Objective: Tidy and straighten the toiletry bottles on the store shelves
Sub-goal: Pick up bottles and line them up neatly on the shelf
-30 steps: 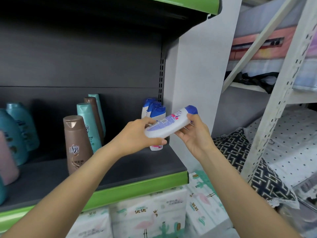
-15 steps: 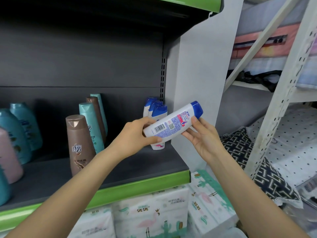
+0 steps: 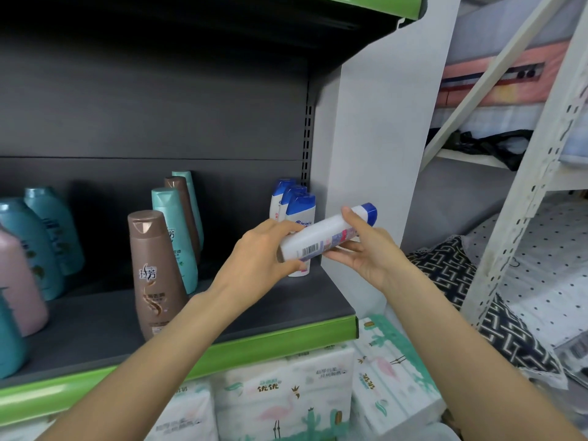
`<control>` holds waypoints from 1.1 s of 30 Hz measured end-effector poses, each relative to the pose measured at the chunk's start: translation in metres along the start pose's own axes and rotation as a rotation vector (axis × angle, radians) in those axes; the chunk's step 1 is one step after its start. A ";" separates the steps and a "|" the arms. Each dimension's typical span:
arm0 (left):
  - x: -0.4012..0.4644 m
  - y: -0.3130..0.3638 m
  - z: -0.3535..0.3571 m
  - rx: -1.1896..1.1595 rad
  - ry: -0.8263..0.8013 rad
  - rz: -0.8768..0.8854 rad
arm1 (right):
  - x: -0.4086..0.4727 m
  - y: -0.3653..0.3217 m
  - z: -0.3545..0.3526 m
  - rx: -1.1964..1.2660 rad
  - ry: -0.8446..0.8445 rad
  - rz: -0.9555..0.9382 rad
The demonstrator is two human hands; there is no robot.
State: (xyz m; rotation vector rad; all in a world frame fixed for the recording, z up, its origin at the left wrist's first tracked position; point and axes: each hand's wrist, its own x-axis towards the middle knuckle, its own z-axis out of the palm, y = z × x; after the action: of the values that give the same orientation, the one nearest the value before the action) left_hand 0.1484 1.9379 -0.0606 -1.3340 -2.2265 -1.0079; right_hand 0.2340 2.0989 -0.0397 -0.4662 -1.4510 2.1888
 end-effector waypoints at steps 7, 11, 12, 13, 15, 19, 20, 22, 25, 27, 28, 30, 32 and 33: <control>0.000 -0.004 -0.002 -0.203 -0.266 -0.119 | 0.005 0.006 -0.006 0.004 -0.052 -0.130; 0.000 -0.002 -0.001 -0.195 -0.273 -0.173 | 0.005 0.008 -0.007 0.080 -0.115 -0.160; 0.000 -0.002 0.000 -0.184 -0.257 -0.181 | 0.006 0.008 -0.006 0.051 -0.119 -0.168; -0.001 -0.003 0.001 -0.170 -0.238 -0.185 | 0.006 0.007 -0.007 0.003 -0.115 -0.177; -0.002 -0.003 0.002 -0.148 -0.193 -0.187 | 0.007 0.005 -0.008 -0.087 -0.109 -0.189; -0.003 -0.007 0.005 -0.156 -0.166 -0.193 | 0.008 0.004 -0.010 -0.097 -0.123 -0.226; -0.002 -0.008 0.006 -0.156 -0.176 -0.195 | 0.008 0.004 -0.010 -0.094 -0.133 -0.241; -0.001 -0.007 0.006 -0.163 -0.198 -0.191 | 0.009 0.002 -0.009 -0.098 -0.165 -0.271; 0.002 -0.004 0.002 -0.225 -0.188 -0.192 | 0.011 0.002 -0.008 -0.109 -0.206 -0.302; 0.006 -0.001 -0.001 -0.288 -0.147 -0.198 | 0.012 0.000 -0.008 -0.138 -0.235 -0.321; 0.008 0.000 -0.002 -0.315 -0.123 -0.187 | 0.012 -0.001 -0.008 -0.170 -0.256 -0.331; 0.012 0.004 -0.005 -0.346 -0.081 -0.151 | 0.011 -0.002 -0.007 -0.264 -0.301 -0.349; 0.017 0.006 -0.006 -0.345 -0.057 -0.111 | 0.011 0.000 -0.005 -0.380 -0.338 -0.365; 0.020 0.007 -0.006 -0.332 -0.058 -0.097 | 0.011 0.001 -0.004 -0.436 -0.352 -0.374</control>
State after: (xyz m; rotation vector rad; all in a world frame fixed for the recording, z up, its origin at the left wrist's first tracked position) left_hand 0.1441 1.9478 -0.0415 -1.4130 -2.2553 -1.4417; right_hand 0.2267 2.1076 -0.0428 0.0654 -2.0292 1.7127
